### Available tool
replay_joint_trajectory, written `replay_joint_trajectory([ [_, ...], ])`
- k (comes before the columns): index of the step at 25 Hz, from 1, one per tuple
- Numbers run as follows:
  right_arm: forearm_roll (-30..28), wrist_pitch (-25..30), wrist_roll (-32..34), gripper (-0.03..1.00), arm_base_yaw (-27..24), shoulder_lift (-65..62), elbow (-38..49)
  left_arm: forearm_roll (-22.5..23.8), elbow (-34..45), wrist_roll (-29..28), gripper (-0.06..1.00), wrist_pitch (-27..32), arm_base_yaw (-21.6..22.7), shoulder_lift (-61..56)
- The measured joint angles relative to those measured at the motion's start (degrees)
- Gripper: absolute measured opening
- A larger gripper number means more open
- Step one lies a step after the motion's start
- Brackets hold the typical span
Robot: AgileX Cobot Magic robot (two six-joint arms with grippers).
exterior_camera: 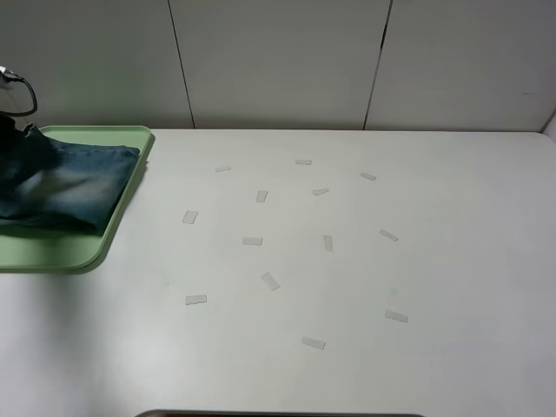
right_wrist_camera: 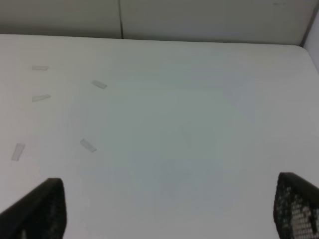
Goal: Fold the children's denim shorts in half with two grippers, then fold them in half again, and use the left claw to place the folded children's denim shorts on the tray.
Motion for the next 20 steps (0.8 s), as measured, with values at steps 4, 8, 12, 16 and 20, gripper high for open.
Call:
replay_joint_trajectory([
  [4,0.0,0.0,0.0,0.63,0.0,0.0,0.0,-0.2,-0.6,3.2,0.73,0.2,0.4,5.2],
  [8,0.0,0.0,0.0,0.63,0.0,0.0,0.0,-1.2,-1.8,4.0,0.73,0.3,1.0,7.1],
  [12,0.0,0.0,0.0,0.63,0.0,0.0,0.0,-2.6,-2.2,4.1,0.71,0.4,2.7,6.9],
  [16,0.0,0.0,0.0,0.63,0.0,0.0,0.0,-2.9,-2.2,4.2,0.66,1.2,4.8,5.3],
  [20,0.0,0.0,0.0,0.63,0.0,0.0,0.0,-3.0,-2.2,2.6,0.65,1.2,6.6,3.7],
])
